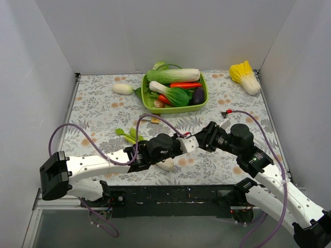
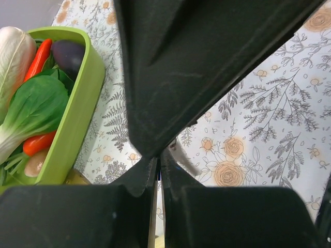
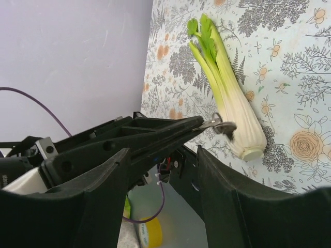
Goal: Unlock with the key
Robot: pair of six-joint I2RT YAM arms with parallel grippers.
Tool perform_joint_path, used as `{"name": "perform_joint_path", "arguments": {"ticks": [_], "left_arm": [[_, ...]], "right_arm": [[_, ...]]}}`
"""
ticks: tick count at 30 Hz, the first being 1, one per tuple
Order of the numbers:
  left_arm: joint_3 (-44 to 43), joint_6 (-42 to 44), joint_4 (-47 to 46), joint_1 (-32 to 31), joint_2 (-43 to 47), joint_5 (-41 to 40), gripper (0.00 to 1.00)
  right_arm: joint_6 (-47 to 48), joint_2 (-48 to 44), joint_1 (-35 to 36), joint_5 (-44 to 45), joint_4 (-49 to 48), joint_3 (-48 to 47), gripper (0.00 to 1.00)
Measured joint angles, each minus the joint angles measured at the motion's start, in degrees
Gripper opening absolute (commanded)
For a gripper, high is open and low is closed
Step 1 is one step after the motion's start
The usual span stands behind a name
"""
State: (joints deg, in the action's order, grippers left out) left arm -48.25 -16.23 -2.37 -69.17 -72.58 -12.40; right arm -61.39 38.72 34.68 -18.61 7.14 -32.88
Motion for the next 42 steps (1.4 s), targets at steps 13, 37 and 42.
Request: {"name": "perform_joint_path", "arguments": {"ticks": [13,37,42], "left_arm": [[-2.0,4.1,-2.6,-2.2,-5.9,-5.2,0.00],[-2.4,4.9,-4.3,-2.6,-6.0,-6.0,0.00],[-2.4,4.9,-4.7,-2.8,-6.7,-6.3,0.00]], "right_arm": [[-5.2,-2.2,0.0,7.3,0.4,2.7,0.46],[-15.0,-3.0,-0.1,9.9,-4.0,9.5,0.40],[-15.2,-2.9,-0.1,10.6,-5.5,9.5,0.39]]}}
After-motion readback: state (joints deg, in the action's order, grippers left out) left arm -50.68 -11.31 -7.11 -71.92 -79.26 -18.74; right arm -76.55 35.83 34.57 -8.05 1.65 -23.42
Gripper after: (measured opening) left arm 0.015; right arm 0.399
